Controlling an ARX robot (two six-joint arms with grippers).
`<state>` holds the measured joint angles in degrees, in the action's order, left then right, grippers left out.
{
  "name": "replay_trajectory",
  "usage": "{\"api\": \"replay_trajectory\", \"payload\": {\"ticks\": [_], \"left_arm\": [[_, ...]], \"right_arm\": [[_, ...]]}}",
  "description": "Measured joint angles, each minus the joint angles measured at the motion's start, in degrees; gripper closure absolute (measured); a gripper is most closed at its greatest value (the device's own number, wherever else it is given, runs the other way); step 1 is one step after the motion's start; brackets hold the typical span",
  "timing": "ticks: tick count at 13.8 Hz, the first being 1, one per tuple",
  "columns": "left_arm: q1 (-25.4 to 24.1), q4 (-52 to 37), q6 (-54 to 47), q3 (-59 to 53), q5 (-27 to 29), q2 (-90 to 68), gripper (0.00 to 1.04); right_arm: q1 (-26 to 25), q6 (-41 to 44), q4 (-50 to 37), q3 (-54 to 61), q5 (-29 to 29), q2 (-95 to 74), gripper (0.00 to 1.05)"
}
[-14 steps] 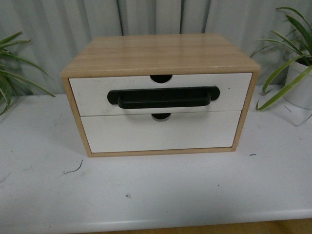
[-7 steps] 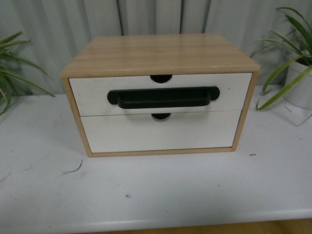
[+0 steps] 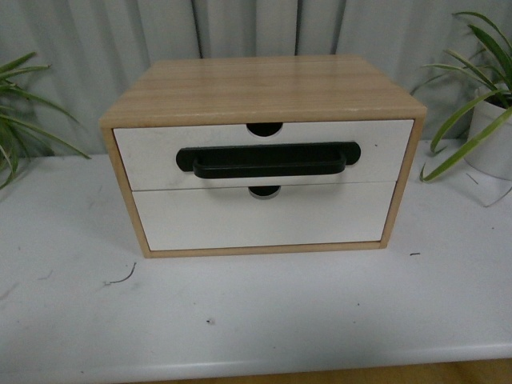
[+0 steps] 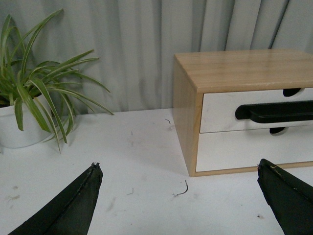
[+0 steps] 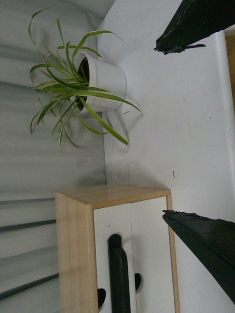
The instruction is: Pull drawer
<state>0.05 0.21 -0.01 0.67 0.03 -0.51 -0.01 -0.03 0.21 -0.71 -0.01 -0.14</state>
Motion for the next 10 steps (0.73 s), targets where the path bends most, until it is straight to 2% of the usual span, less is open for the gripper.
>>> {"api": "replay_trajectory", "payload": {"ticks": [2, 3, 4, 5, 6, 7, 8, 10], "left_arm": [[0.0, 0.0, 0.0, 0.0, 0.0, 0.0, 0.07], [-0.1, 0.2, -0.1, 0.0, -0.4, -0.1, 0.07], [-1.2, -0.4, -2.2, 0.8, -8.1, -4.6, 0.07], [4.6, -6.6, -6.5, 4.3, -11.4, -14.9, 0.07], [10.3, -12.6, -11.5, 8.0, -13.1, -24.1, 0.07], [14.1, -15.1, -17.4, 10.9, -15.1, -32.2, 0.07], [17.6, -13.3, -25.6, 14.6, -18.5, -41.9, 0.07], [19.8, -9.1, -43.2, 25.3, -22.6, -62.9, 0.07]], "right_arm": [[0.0, 0.0, 0.0, 0.0, 0.0, 0.0, 0.06], [2.6, -2.1, 2.0, -0.7, 7.4, -1.8, 0.06], [8.4, -6.4, 0.0, -3.3, 22.0, -11.1, 0.06], [2.7, -6.6, -3.8, -7.9, 24.6, -19.9, 0.06], [-1.6, -4.7, -4.4, -13.4, 17.8, -28.3, 0.06], [-1.5, -1.0, -4.9, -17.2, 9.8, -36.2, 0.06], [-1.1, 4.2, -2.5, -21.7, 1.3, -45.2, 0.06], [2.4, 18.2, 4.6, -32.9, -9.8, -60.5, 0.06]]}}
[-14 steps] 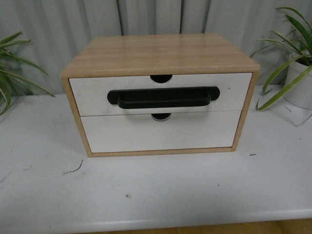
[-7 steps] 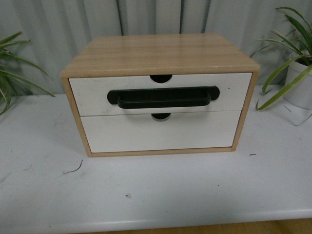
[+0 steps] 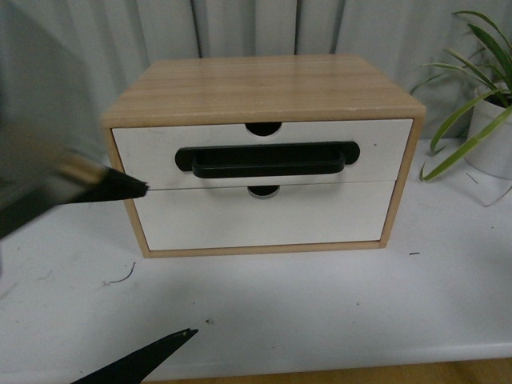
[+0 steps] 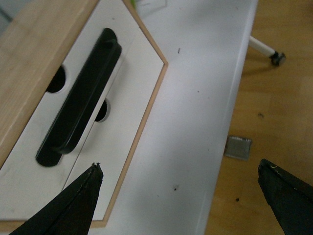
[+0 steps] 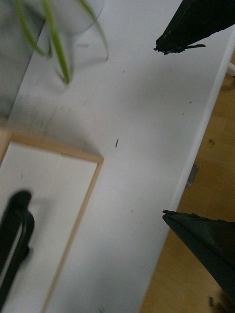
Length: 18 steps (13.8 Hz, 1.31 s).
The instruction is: Pull drawer
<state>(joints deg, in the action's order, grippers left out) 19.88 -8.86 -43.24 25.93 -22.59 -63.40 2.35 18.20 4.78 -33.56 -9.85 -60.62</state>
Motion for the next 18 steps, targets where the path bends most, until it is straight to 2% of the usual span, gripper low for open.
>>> {"api": "replay_trajectory", "payload": {"ticks": [1, 3, 5, 8, 12, 14, 18], "left_arm": [[1.2, 5.5, -10.2, 9.3, -0.3, -10.7, 0.07], [2.1, 8.1, -16.9, 16.9, 1.6, -17.8, 0.07], [2.4, 12.0, -23.0, 24.1, 3.7, -23.8, 0.07], [2.4, 17.9, -29.4, 31.0, 6.0, -30.5, 0.07], [2.0, 20.2, -32.9, 38.6, 9.4, -36.7, 0.07], [0.2, 23.6, -34.9, 40.9, 10.6, -40.0, 0.07], [-1.7, 22.8, -36.6, 42.1, 13.2, -43.7, 0.07]], "right_arm": [[3.9, 10.3, 7.3, -8.0, -5.2, -8.3, 0.06], [7.4, 19.8, 14.0, -14.2, -7.1, -15.1, 0.06], [8.6, 27.9, 19.6, -19.9, -7.8, -21.2, 0.06], [8.5, 32.0, 20.7, -24.5, -9.0, -25.4, 0.06], [8.6, 33.9, 22.8, -28.1, -12.7, -27.9, 0.06], [9.3, 34.4, 23.7, -31.2, -14.3, -29.6, 0.06], [9.7, 35.0, 25.2, -33.9, -15.6, -32.4, 0.06]]}}
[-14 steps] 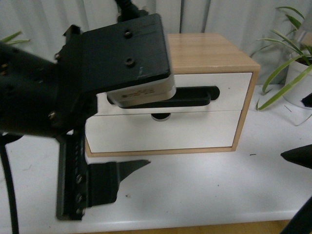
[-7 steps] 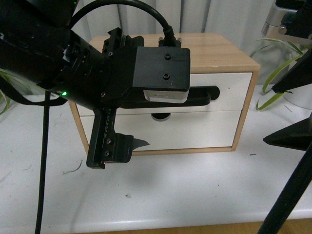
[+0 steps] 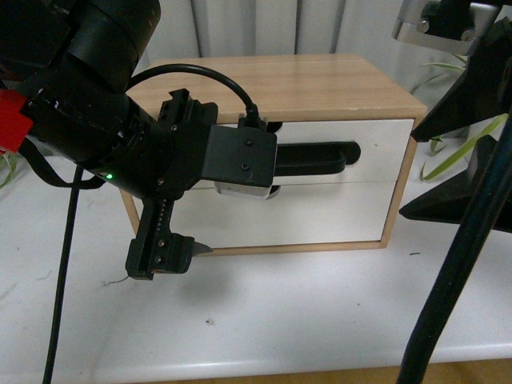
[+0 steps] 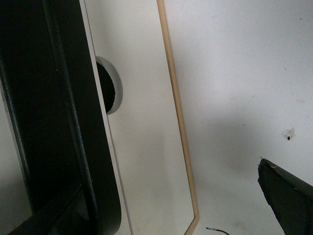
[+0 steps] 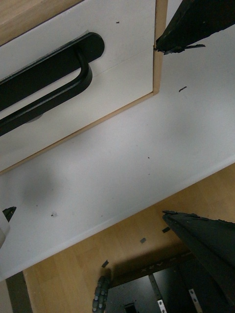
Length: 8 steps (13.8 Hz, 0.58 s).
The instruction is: Pull drawer
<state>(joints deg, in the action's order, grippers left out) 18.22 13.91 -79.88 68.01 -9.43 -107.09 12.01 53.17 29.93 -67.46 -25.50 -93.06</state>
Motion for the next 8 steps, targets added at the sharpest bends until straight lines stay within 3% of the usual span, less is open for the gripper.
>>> {"api": "replay_trajectory", "payload": {"ticks": [4, 8], "left_arm": [[-1.2, 2.1, -1.2, 1.4, -1.0, -0.1, 0.07], [-1.8, 2.7, -1.2, 1.6, -2.2, -0.1, 0.07]], "right_arm": [[0.8, 1.8, 3.1, -6.1, -2.9, -5.3, 0.06], [2.7, 4.3, 5.1, -15.4, -2.1, -15.8, 0.06]]}}
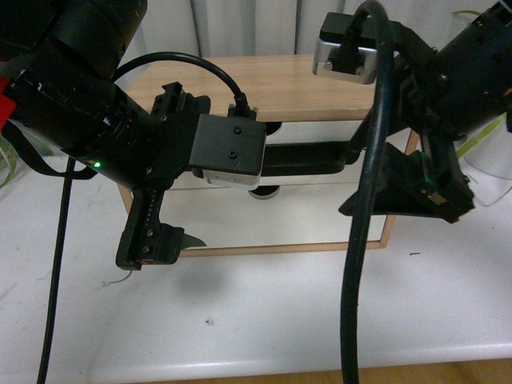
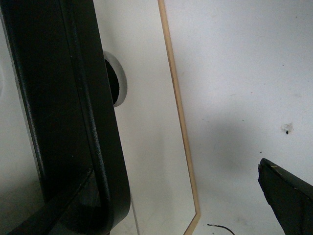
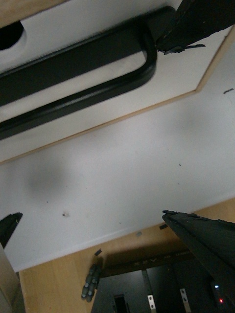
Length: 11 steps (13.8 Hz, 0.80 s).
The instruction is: Pull drawer
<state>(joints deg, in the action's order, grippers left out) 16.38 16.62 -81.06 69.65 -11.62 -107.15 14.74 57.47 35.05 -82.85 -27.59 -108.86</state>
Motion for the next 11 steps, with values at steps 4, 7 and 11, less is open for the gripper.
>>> {"api": "replay_trajectory", "payload": {"ticks": [4, 7, 11], "left_arm": [[0.0, 0.0, -0.8, 0.0, 0.8, 0.0, 0.07], [0.1, -0.2, -1.6, 0.0, 1.2, 0.0, 0.07], [0.4, -0.5, -2.0, 0.2, 1.8, -0.4, 0.07]], "right_arm": [[0.9, 0.2, 1.6, -5.4, 0.0, -4.5, 0.06], [1.5, 1.4, 2.6, -7.3, 0.7, -7.1, 0.06], [3.0, 8.8, 6.2, -8.9, 5.8, -8.8, 0.06]]}}
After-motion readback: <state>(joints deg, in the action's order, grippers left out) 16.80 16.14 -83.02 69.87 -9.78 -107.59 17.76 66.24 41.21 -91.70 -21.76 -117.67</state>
